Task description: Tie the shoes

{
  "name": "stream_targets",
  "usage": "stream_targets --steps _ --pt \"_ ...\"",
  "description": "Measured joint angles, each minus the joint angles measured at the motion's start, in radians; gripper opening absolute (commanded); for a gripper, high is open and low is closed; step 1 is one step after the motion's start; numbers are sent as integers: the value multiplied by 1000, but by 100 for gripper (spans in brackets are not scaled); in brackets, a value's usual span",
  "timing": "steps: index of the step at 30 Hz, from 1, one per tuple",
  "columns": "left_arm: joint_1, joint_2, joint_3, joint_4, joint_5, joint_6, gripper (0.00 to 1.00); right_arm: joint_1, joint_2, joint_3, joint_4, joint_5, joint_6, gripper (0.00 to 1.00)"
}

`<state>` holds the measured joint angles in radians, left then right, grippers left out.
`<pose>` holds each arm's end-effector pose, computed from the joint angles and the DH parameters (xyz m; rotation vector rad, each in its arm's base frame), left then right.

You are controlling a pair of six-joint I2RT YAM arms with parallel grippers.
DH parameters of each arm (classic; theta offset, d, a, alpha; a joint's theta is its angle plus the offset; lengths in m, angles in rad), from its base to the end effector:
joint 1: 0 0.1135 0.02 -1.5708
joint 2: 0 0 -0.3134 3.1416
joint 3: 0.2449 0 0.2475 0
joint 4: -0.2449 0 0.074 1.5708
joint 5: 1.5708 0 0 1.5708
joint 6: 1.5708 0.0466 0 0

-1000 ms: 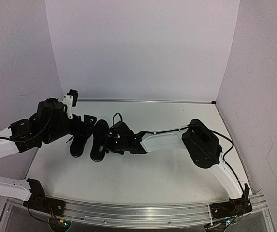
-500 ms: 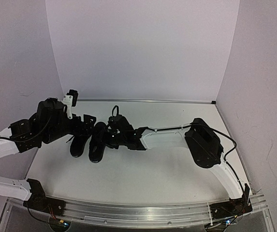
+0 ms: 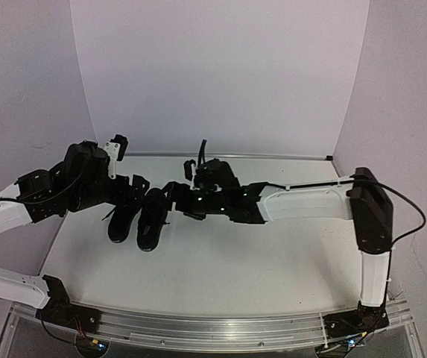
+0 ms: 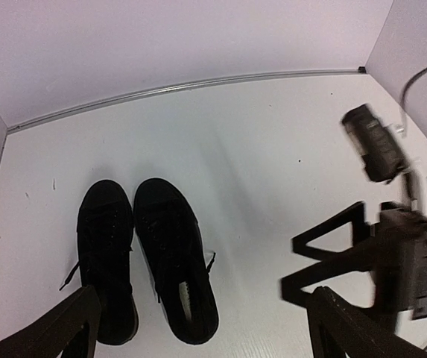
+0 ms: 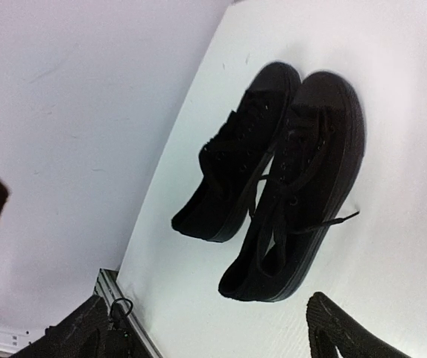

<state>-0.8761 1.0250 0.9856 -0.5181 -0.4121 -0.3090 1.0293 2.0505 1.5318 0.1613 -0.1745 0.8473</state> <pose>0.1415 -0.1407 0.3701 0.3495 2.0598 -0.2834 0.2586 0.4457 0.2827 -0.3324 2.1753 1.3431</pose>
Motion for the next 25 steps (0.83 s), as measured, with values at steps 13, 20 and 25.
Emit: stream_targets --steps 13,20,25 --pt "33 331 248 -84 88 36 100 -215 -639 -595 -16 -17 -219 98" --pt "37 332 69 16 192 -68 100 -217 -799 -749 -59 -21 -296 98" --pt "37 318 -75 56 231 -134 99 -215 -801 -839 -65 -43 -302 98"
